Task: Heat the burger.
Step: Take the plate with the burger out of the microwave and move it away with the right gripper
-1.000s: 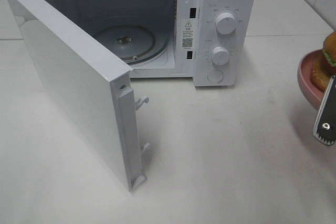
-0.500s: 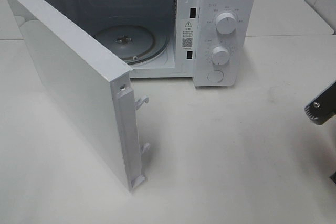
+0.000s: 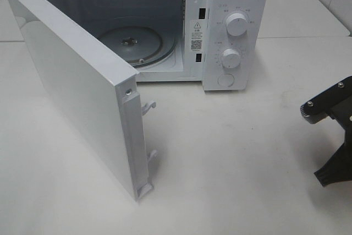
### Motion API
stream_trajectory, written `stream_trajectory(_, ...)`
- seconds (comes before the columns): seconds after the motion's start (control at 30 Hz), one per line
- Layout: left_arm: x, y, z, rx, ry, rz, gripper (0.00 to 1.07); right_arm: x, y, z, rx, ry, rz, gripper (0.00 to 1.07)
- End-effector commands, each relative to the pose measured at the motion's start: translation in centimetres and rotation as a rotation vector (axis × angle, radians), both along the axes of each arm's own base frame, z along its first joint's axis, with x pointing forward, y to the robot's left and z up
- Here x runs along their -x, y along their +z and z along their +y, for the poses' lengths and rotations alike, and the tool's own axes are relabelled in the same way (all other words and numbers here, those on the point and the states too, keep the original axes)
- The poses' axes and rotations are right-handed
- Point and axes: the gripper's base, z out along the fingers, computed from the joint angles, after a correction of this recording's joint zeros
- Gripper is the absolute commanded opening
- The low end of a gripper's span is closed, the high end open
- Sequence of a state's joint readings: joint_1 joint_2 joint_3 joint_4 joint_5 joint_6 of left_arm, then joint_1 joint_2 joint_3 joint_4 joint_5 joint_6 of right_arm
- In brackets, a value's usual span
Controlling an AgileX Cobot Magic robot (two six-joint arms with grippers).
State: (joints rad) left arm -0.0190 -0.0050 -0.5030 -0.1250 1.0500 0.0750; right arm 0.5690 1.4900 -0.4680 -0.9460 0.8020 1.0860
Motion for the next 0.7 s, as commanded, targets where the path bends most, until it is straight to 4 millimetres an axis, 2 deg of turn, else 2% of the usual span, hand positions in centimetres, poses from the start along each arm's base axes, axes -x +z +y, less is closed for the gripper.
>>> stream_trajectory(0.03, 0.2, 0.0, 0.0, 0.007, 0.005, -0.029, 1.00, -1.2, -1.0, 0.0, 0.080, -0.043, -0.009, 0.01)
stream_trajectory(0.17, 0.2, 0.0, 0.0, 0.007, 0.005, -0.029, 1.00, -1.9, -2.0, 0.4, 0.095, -0.065, -0.004, 0.02)
stream_trajectory(0.23, 0.2, 0.0, 0.0, 0.007, 0.005, -0.029, 1.00, -2.8, -3.1, 0.9, 0.117, -0.074, 0.005, 0.03)
stream_trajectory(0.5, 0.2, 0.0, 0.0, 0.007, 0.005, -0.029, 1.00, -3.7, -4.6, 1.4, 0.129, -0.088, 0.013, 0.07)
stream_trajectory(0.57, 0.2, 0.0, 0.0, 0.007, 0.005, -0.029, 1.00, -3.8, -5.0, 1.7, 0.106, -0.092, 0.011, 0.14)
stream_trajectory(0.67, 0.2, 0.0, 0.0, 0.007, 0.005, -0.029, 1.00, -3.9, -5.0, 1.7, 0.096, -0.094, 0.008, 0.17)
stream_trajectory(0.7, 0.2, 0.0, 0.0, 0.007, 0.005, -0.029, 1.00, -3.9, -5.1, 1.8, 0.083, -0.091, 0.009, 0.22)
